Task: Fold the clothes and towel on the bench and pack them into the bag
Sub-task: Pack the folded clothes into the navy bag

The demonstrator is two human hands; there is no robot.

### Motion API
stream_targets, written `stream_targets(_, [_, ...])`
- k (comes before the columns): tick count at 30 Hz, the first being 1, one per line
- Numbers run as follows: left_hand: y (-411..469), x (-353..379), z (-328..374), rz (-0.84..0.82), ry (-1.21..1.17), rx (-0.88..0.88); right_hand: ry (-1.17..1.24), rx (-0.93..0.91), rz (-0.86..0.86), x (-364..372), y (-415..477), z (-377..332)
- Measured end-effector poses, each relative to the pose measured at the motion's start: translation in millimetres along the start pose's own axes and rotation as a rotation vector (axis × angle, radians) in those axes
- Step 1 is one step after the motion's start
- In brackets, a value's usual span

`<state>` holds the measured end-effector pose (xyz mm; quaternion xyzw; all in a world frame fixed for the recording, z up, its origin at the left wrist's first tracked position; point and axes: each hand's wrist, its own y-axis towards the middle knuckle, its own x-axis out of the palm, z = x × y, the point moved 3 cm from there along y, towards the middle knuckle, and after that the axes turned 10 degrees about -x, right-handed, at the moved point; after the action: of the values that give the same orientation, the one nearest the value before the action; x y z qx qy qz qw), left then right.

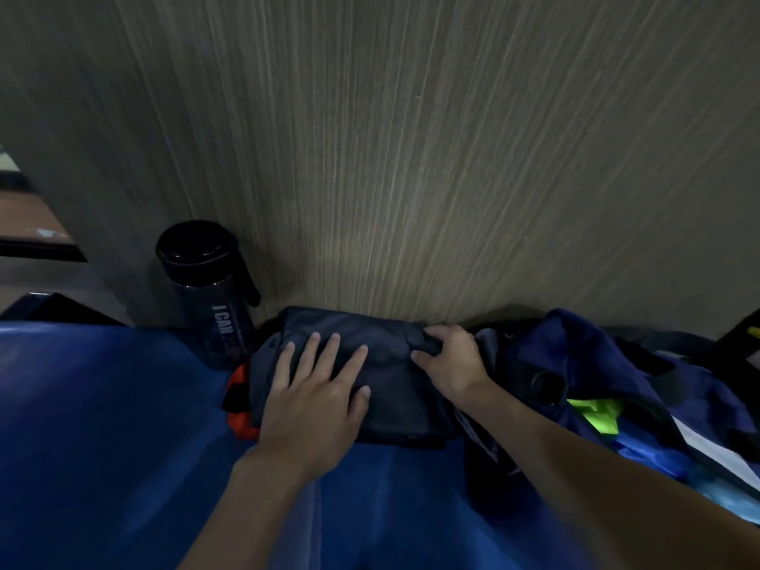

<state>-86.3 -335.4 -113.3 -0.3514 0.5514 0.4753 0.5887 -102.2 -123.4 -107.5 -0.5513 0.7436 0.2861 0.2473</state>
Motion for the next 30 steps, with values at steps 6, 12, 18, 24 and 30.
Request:
stream_targets(6, [-1, -2, -1, 0.025, -0.033, 0.008, 0.043, -0.054, -0.054, -5, -7, -7])
stream_targets(12, [-2, -5, -2, 0.001, -0.048, -0.007, 0.201, -0.125, -0.052, -19, -16, -28])
stream_targets(18, [-2, -11, -1, -0.025, -0.085, -0.027, 0.143, -0.151, -0.174, -26, -12, -46])
stream_targets(24, [-1, -26, -2, 0.053, -0.47, -0.049, 0.0, -0.236, -0.211, -29, 1, -95])
stream_targets(30, [-2, -68, -11, 0.058, -1.262, -0.419, 0.22, 0.093, -0.199, -3, 8, -131])
